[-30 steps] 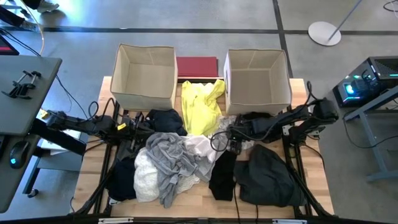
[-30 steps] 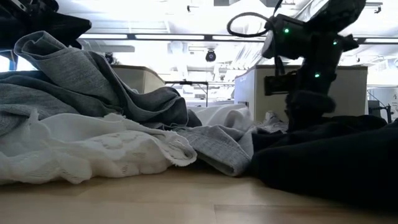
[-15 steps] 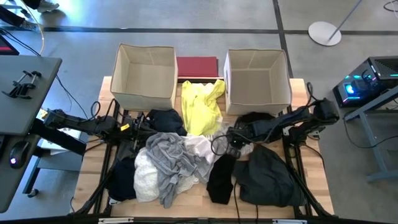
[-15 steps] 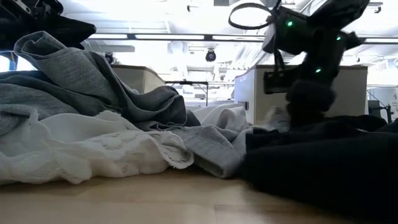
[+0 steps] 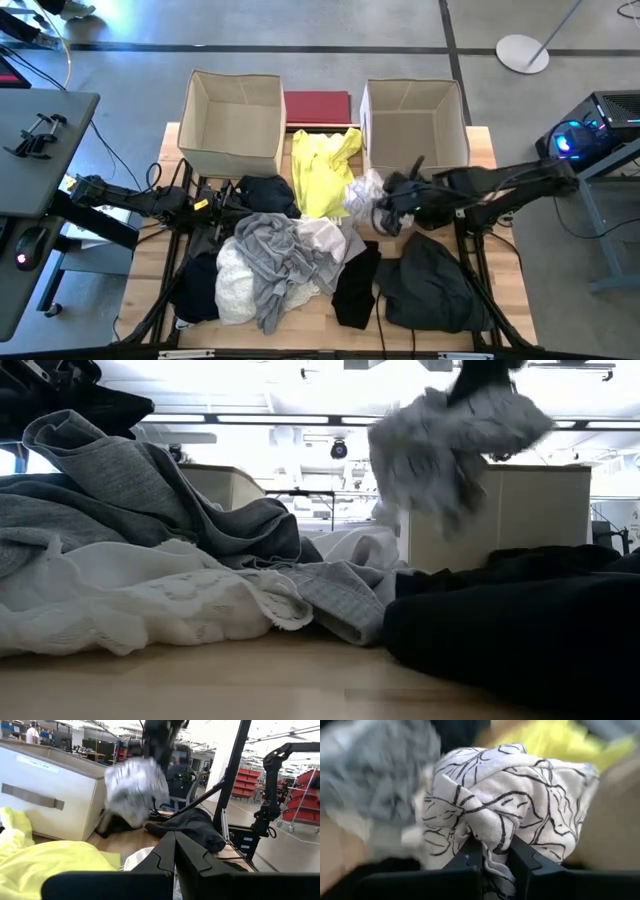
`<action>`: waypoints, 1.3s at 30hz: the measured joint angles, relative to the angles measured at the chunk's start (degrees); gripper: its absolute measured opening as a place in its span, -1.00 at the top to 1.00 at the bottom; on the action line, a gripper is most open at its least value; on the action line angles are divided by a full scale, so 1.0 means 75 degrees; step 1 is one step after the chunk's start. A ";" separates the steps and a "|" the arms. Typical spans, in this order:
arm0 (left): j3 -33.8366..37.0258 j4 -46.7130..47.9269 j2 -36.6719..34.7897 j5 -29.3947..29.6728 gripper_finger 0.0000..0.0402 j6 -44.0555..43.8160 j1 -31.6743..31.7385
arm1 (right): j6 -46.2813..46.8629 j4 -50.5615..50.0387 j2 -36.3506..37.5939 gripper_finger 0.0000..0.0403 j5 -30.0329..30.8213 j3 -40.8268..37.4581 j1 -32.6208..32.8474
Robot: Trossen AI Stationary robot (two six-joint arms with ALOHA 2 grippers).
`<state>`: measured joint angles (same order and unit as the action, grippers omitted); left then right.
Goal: Sort clothes
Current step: Put the leaf-patterned cloth into the right laundry organizer
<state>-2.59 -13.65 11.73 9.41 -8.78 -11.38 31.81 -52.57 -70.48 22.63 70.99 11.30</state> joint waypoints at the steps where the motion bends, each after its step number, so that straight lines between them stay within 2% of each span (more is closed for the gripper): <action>1: 0.0000 0.0004 0.0003 0.0000 1.00 0.0000 0.0000 | -0.0133 -0.0195 0.0001 0.87 0.0225 0.0382 0.0035; 6: 0.0000 0.0006 0.0001 0.0000 1.00 0.0000 0.0000 | -0.1127 -0.1019 -0.0016 0.87 0.1623 0.2292 -0.0060; 10: 0.0000 0.0003 0.0000 0.0000 1.00 0.0000 0.0000 | -0.2092 -0.1578 -0.0007 0.87 0.2551 0.3520 -0.0674; 14: 0.0000 0.0000 0.0000 0.0000 1.00 0.0000 0.0000 | -0.2900 -0.2078 0.0015 0.87 0.2434 0.4189 -0.2188; 16: 0.0000 0.0000 0.0003 0.0000 1.00 0.0000 0.0000 | -0.3258 -0.2217 0.0008 0.87 0.1854 0.4192 -0.3224; 20: 0.0000 0.0000 0.0000 0.0000 1.00 0.0000 0.0000 | -0.3714 -0.2147 -0.0126 0.87 -0.0293 0.3646 -0.5309; 24: 0.0000 0.0003 0.0003 0.0000 1.00 -0.0002 0.0000 | -0.4056 -0.2074 -0.0598 0.87 -0.1903 0.2622 -0.6708; 32: 0.0000 0.0003 0.0002 0.0000 1.00 -0.0003 0.0000 | -0.4741 -0.1068 -0.1978 0.87 -0.2172 0.0409 -0.7948; 39: 0.0000 0.0003 0.0002 0.0000 1.00 -0.0001 0.0000 | -0.4912 -0.0289 -0.3198 0.85 -0.2288 -0.0364 -0.8211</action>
<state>-2.59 -13.63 11.74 9.41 -8.78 -11.38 -5.03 -54.74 -94.46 5.48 68.26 -50.28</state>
